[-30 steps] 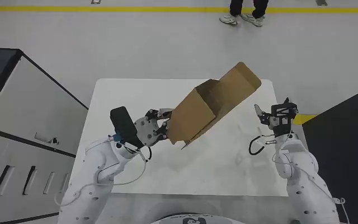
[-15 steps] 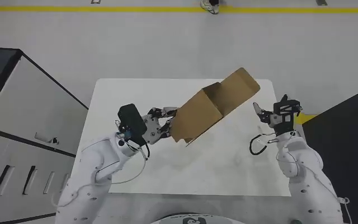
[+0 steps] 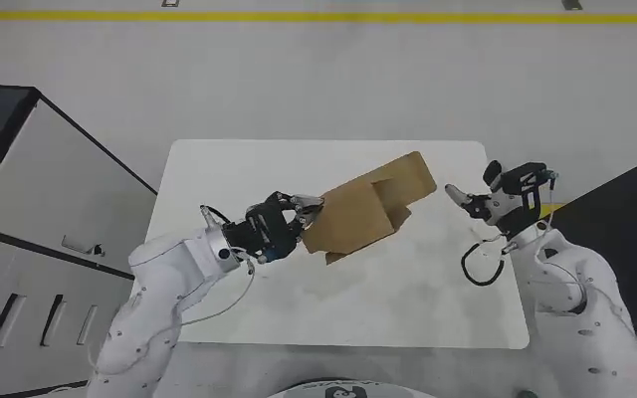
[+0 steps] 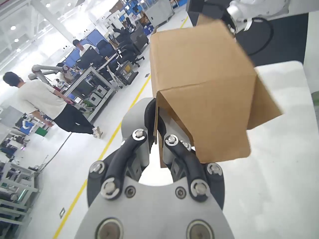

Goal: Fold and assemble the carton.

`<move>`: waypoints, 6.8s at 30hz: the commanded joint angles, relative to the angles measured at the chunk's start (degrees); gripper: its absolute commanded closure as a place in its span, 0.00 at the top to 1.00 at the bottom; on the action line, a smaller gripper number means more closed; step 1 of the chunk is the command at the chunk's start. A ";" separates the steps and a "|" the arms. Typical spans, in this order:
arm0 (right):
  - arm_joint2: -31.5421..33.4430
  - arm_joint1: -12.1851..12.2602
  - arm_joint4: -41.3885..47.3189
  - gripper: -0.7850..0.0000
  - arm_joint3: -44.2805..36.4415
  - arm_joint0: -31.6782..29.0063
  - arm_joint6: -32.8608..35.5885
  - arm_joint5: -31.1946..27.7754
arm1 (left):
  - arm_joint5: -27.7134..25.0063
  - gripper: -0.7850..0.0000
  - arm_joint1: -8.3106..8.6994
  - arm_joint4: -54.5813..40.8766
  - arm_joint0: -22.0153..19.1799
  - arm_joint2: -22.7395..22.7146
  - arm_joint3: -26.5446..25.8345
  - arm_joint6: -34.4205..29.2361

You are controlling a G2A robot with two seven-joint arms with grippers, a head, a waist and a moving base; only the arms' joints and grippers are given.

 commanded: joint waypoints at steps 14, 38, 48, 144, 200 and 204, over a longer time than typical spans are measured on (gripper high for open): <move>1.86 1.08 11.38 1.00 -0.59 3.04 9.47 -7.44 | -1.04 0.00 0.86 6.99 -2.42 -0.19 -0.18 -0.23; -4.31 3.35 73.84 1.00 4.53 9.64 43.17 8.80 | -2.09 0.00 2.00 8.76 -3.27 0.79 -0.37 0.25; -6.52 3.53 84.95 1.00 7.20 14.42 49.60 15.55 | -1.55 0.00 2.43 7.48 -2.46 0.57 -1.57 -1.23; -24.58 5.39 69.21 0.00 7.97 25.50 57.89 0.93 | -3.73 0.00 5.62 2.80 -7.51 7.06 -0.64 -4.91; -34.72 0.26 140.87 0.00 26.17 26.26 67.98 27.28 | 3.36 1.00 6.15 -33.04 4.88 -8.81 1.03 3.76; -36.96 -0.72 139.97 0.00 27.70 27.32 68.56 26.79 | 1.59 1.00 6.39 -33.85 4.48 -10.93 2.39 3.86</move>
